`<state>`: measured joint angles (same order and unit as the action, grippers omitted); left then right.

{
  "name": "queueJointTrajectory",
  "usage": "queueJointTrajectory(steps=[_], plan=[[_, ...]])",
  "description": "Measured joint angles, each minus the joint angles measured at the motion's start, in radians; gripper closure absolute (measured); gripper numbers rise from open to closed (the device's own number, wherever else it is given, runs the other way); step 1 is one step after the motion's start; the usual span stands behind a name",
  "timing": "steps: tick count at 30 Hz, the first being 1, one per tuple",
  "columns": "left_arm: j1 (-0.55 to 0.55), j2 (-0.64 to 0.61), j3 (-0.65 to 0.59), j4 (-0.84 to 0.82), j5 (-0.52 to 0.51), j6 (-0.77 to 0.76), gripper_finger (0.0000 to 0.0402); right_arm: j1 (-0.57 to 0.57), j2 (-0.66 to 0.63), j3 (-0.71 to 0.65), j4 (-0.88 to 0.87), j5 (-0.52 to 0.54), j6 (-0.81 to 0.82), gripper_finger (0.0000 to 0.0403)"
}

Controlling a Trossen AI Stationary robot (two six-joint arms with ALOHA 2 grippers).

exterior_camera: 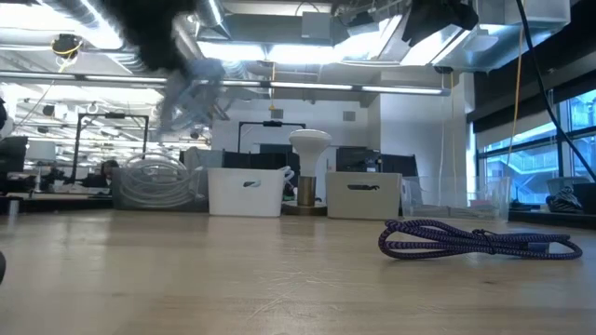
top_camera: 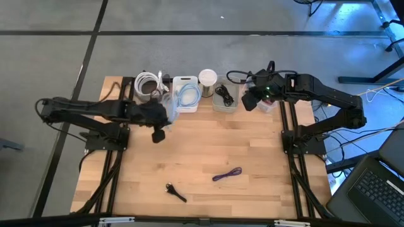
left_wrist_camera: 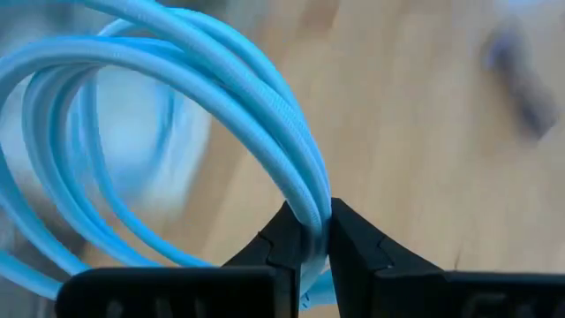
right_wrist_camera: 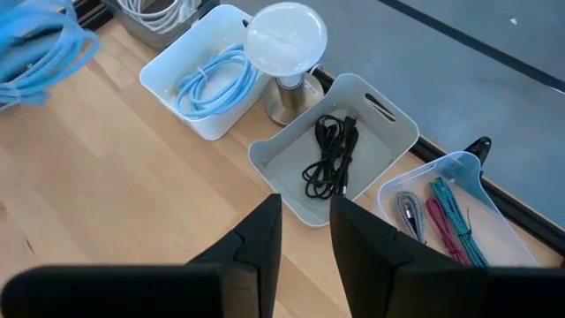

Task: Pick & Place USB Port
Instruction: Put the blue HDMI cable into the white bin

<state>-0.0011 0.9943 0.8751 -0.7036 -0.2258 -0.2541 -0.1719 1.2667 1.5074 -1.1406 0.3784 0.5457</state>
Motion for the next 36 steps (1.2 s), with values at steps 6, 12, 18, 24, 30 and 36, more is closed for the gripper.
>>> queueJointTrajectory(steps=[6, 12, 18, 24, 30, 36], plan=[[0.076, 0.004, 0.007, 0.359, 0.036, 0.27, 0.0374, 0.0, 0.0, 0.0, 0.003, 0.004, 0.001, 0.0302], [0.249, 0.103, 0.007, 0.468, 0.145, 0.362, 0.0374, 0.0, 0.0, 0.0, 0.003, 0.003, 0.004, 0.0302], [0.374, 0.205, 0.006, 0.524, 0.234, 0.394, 0.0374, 0.0, 0.0, 0.0, 0.002, 0.004, 0.0, 0.0302], [0.449, 0.29, 0.006, 0.553, 0.278, 0.439, 0.0374, 0.0, 0.0, 0.0, 0.002, 0.004, -0.003, 0.0302], [0.509, 0.353, 0.006, 0.575, 0.303, 0.458, 0.0374, 0.0, 0.0, 0.0, 0.002, 0.004, -0.004, 0.0302], [0.574, 0.427, 0.006, 0.576, 0.344, 0.455, 0.0374, 0.0, 0.0, 0.0, 0.002, 0.004, -0.004, 0.0302]])
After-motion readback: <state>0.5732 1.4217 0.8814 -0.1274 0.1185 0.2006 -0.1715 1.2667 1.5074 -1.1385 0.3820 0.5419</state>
